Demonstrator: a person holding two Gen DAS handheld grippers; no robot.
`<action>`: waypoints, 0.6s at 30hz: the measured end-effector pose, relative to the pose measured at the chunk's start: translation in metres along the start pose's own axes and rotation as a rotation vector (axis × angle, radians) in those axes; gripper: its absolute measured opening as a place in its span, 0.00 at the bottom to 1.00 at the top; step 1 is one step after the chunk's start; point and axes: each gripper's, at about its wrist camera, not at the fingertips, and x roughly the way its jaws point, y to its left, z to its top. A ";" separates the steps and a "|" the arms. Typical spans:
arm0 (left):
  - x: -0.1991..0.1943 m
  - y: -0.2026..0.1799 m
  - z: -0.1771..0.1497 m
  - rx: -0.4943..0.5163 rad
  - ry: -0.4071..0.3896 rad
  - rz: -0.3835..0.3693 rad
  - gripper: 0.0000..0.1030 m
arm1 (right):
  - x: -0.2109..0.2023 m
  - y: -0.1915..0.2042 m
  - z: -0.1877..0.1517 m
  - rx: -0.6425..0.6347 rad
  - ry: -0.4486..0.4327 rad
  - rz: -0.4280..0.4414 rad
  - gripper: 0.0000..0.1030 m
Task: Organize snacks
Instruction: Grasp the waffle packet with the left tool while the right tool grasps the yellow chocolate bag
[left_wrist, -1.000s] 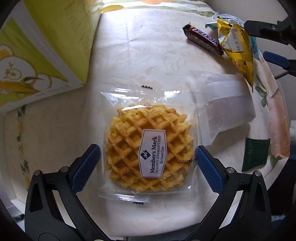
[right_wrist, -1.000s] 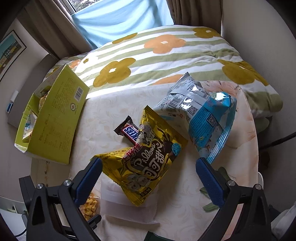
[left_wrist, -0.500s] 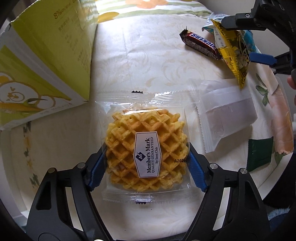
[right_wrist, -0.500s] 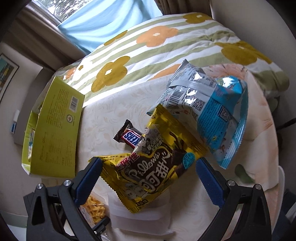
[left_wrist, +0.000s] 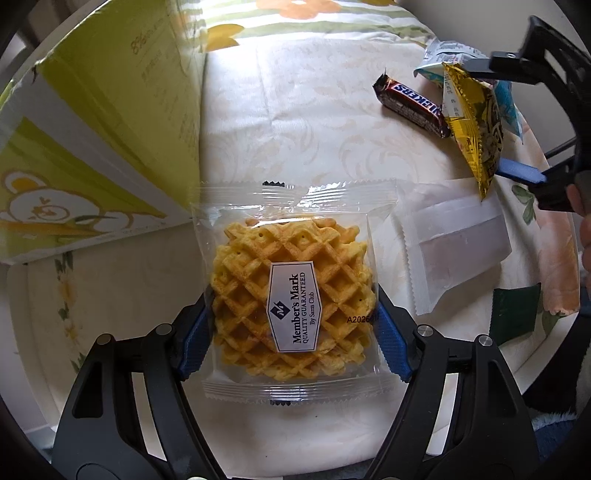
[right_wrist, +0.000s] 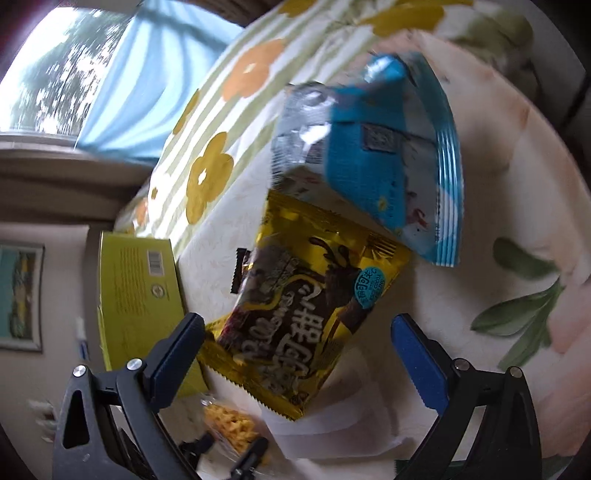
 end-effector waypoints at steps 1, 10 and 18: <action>0.001 0.000 -0.001 0.001 -0.001 -0.002 0.72 | 0.002 0.000 0.002 0.008 0.001 0.002 0.98; 0.000 0.008 -0.005 0.013 -0.001 -0.014 0.72 | 0.010 0.009 0.005 -0.030 -0.023 -0.033 0.71; -0.008 0.010 -0.008 0.003 -0.022 -0.009 0.71 | 0.007 0.020 -0.004 -0.115 -0.041 -0.025 0.53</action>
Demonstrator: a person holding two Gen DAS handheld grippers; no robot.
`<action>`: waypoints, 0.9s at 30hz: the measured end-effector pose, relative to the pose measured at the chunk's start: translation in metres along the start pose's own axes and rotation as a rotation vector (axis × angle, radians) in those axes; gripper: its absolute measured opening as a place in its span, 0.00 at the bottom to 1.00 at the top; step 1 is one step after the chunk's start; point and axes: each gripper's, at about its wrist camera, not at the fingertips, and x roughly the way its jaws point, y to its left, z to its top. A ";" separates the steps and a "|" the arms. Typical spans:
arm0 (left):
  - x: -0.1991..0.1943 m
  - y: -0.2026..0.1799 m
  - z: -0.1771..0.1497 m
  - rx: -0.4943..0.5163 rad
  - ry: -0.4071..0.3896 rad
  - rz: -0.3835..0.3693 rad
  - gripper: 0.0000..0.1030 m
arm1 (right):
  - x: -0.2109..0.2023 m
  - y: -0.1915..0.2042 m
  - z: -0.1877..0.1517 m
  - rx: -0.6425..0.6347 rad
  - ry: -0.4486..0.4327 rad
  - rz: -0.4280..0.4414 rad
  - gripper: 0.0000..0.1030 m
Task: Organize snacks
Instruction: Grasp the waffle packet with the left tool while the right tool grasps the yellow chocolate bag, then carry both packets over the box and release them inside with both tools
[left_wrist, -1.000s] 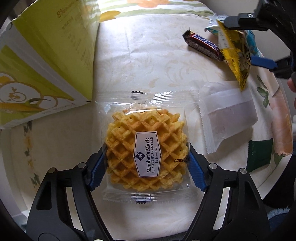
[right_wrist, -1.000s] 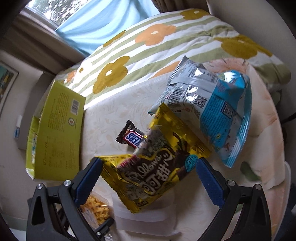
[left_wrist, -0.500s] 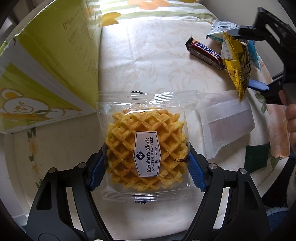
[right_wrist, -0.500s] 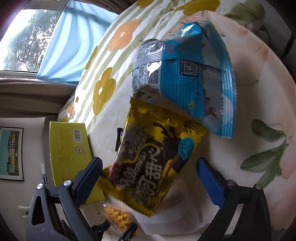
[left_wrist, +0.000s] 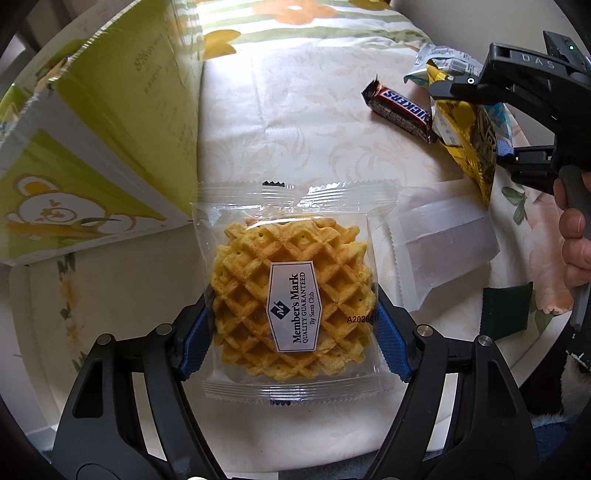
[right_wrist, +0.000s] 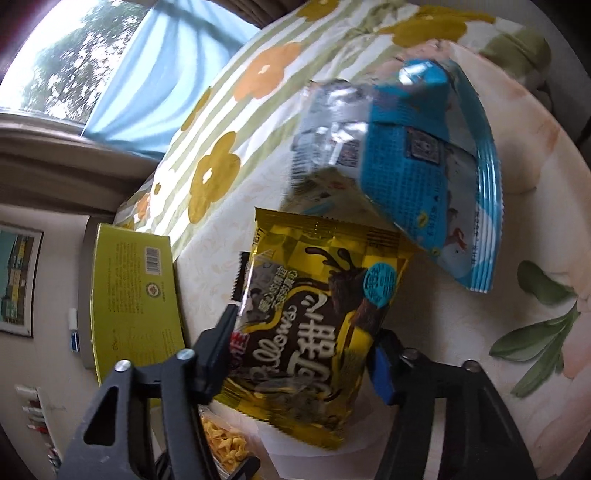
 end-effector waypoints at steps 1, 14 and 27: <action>-0.003 0.000 -0.001 -0.004 -0.004 -0.002 0.71 | -0.001 0.003 0.000 -0.020 -0.006 -0.003 0.52; -0.070 -0.011 -0.003 -0.032 -0.135 -0.005 0.71 | -0.054 0.035 -0.014 -0.169 -0.043 0.073 0.51; -0.158 0.017 0.015 -0.143 -0.330 0.028 0.71 | -0.110 0.120 -0.026 -0.492 -0.101 0.150 0.51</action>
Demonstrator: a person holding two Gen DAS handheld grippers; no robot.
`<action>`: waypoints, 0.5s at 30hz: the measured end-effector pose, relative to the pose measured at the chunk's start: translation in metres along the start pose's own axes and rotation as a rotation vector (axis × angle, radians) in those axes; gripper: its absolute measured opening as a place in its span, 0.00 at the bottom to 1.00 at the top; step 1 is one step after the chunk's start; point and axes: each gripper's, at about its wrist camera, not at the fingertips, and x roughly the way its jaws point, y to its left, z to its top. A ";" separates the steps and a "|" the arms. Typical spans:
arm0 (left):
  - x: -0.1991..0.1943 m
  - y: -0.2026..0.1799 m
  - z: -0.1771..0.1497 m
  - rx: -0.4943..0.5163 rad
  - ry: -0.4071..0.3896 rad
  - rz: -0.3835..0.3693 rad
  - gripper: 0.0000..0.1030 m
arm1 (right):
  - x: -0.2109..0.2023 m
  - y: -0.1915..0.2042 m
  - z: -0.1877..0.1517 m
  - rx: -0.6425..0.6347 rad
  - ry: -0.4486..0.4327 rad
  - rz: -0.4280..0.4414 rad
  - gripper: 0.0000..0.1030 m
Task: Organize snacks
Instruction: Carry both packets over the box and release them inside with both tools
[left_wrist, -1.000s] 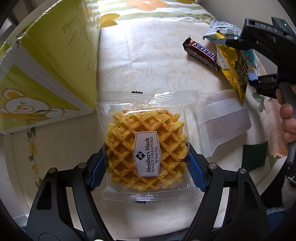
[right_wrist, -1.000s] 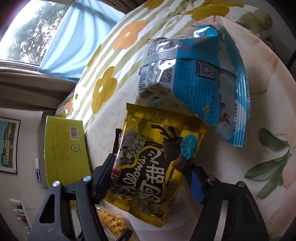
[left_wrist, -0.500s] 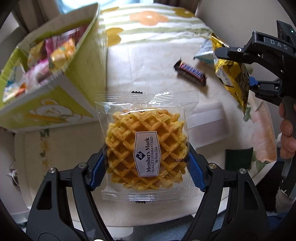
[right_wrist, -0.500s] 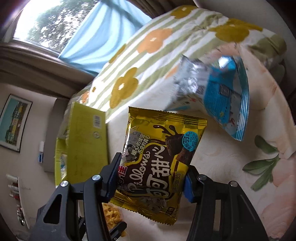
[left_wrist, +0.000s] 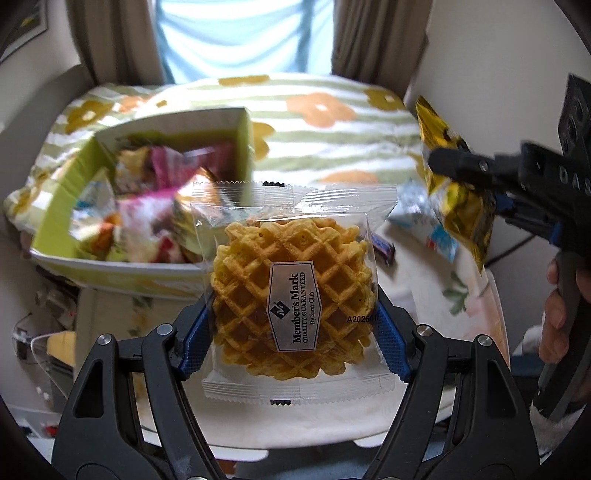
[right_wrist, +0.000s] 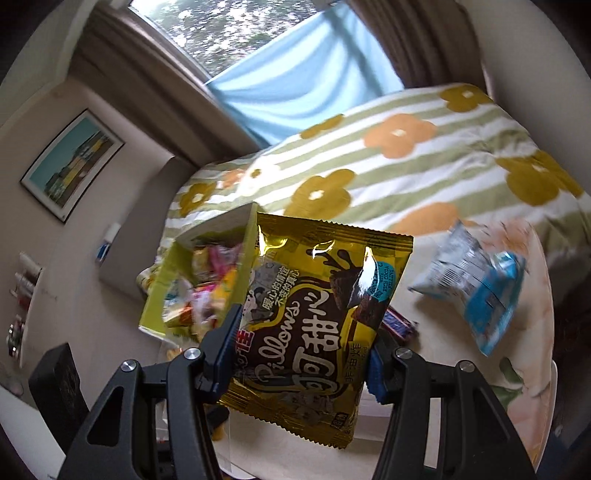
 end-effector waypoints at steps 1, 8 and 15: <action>-0.003 0.005 0.004 -0.008 -0.007 0.002 0.71 | 0.000 0.004 0.001 -0.007 -0.001 0.008 0.51; -0.017 0.070 0.038 -0.049 -0.058 0.020 0.71 | 0.016 0.055 0.014 -0.072 -0.013 0.041 0.51; -0.013 0.153 0.076 -0.065 -0.068 0.039 0.71 | 0.062 0.111 0.023 -0.083 -0.005 0.045 0.51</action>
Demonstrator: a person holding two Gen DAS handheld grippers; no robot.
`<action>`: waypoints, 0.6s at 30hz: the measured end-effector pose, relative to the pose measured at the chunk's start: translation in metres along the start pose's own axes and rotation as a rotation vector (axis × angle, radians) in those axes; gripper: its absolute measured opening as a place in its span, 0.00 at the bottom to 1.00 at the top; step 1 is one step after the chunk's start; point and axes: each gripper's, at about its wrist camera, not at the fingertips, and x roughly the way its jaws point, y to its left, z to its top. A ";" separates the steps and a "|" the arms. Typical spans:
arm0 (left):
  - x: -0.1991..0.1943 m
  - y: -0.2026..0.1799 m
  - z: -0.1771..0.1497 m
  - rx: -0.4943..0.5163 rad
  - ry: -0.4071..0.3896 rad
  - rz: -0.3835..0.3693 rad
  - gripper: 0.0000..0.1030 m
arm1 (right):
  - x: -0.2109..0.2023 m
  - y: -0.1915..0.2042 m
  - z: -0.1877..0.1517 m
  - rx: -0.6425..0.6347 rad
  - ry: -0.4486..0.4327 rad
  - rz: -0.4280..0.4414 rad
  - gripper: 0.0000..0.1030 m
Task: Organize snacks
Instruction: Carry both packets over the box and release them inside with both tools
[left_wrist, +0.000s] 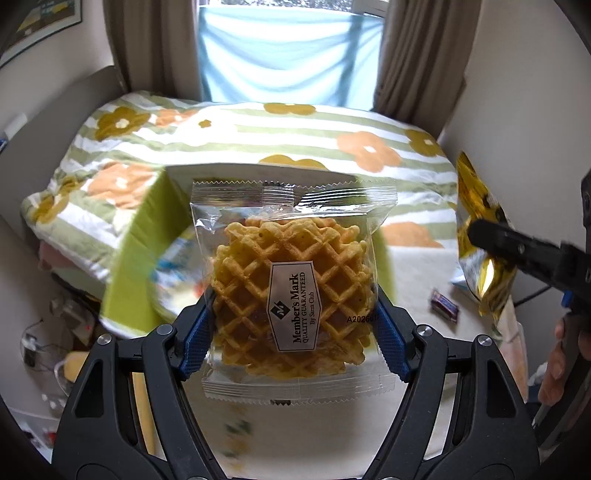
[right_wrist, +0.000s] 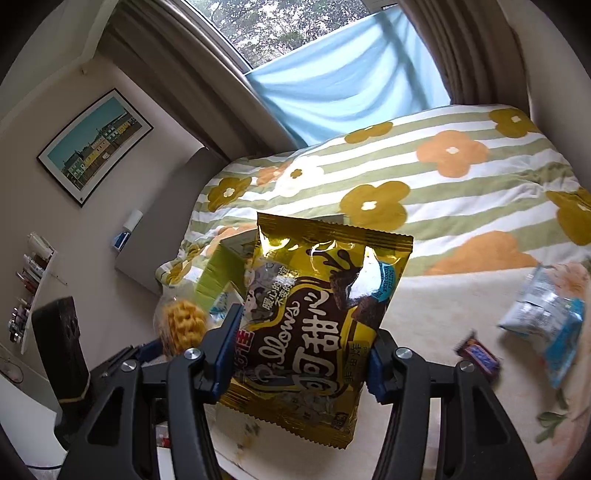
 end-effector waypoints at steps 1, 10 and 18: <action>0.005 0.013 0.007 -0.001 0.007 0.000 0.71 | 0.010 0.008 0.003 -0.003 0.002 -0.004 0.51; 0.075 0.097 0.067 0.041 0.074 -0.033 0.71 | 0.086 0.049 0.017 0.021 0.024 -0.049 0.51; 0.126 0.119 0.086 0.069 0.146 -0.082 0.86 | 0.136 0.058 0.011 0.061 0.088 -0.112 0.51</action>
